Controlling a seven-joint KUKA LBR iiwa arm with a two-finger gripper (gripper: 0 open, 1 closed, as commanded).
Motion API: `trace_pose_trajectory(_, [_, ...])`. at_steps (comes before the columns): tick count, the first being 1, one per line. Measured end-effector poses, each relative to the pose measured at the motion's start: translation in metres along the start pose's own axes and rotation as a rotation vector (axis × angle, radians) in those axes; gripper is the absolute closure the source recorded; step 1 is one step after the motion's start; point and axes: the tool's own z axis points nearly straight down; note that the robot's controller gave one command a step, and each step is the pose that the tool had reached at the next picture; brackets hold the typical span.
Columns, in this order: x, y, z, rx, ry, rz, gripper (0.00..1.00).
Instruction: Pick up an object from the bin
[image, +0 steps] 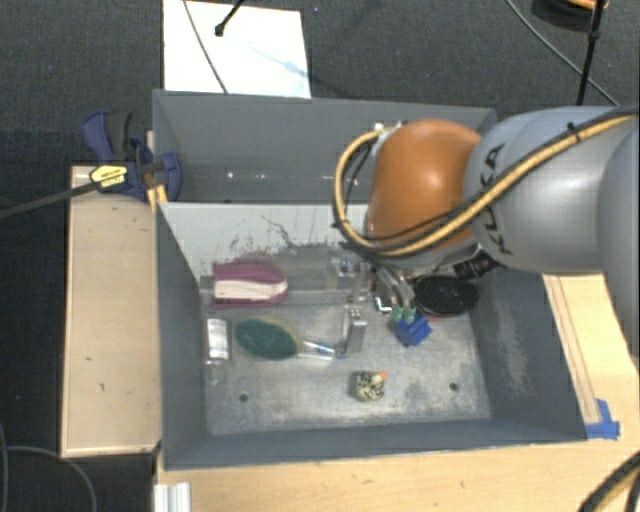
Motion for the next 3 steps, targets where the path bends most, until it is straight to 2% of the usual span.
trace_pose_trajectory(1, [0.003,0.072,0.101,-0.001,0.001,0.065,0.00])
trace_pose_trajectory(2, [0.017,0.061,0.066,0.000,-0.003,0.325,0.00])
trace_pose_trajectory(3, [0.016,0.057,0.067,-0.002,-0.006,0.463,0.00])
